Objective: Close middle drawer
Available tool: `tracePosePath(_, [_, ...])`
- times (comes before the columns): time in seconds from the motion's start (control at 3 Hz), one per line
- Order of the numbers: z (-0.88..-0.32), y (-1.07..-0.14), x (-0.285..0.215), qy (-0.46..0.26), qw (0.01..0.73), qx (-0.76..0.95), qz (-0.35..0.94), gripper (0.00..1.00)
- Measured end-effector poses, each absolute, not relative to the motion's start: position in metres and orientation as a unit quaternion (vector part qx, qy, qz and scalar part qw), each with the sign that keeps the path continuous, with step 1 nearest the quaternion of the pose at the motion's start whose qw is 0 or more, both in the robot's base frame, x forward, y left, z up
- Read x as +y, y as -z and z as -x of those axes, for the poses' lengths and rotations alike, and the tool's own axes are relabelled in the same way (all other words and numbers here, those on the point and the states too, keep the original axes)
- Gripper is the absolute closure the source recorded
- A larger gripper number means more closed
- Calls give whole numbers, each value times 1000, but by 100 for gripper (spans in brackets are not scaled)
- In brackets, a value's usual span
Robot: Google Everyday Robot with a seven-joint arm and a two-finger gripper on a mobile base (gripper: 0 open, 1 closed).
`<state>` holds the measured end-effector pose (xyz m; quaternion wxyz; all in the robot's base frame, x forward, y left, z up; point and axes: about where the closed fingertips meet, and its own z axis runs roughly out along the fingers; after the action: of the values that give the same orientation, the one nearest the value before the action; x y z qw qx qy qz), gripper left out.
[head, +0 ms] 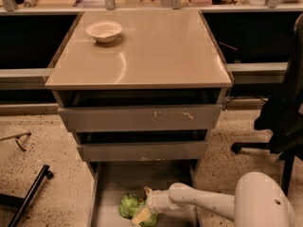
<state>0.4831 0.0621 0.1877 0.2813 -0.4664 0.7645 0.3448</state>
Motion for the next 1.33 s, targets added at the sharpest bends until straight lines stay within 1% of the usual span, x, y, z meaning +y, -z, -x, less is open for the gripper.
tracePosePath(0.33, [-486, -166, 82, -348, 263, 762, 479, 0])
tracePosePath(1.0, [-481, -122, 85, -339, 238, 765, 492, 0])
tracePosePath(1.33, [-481, -122, 85, -339, 238, 765, 492, 19])
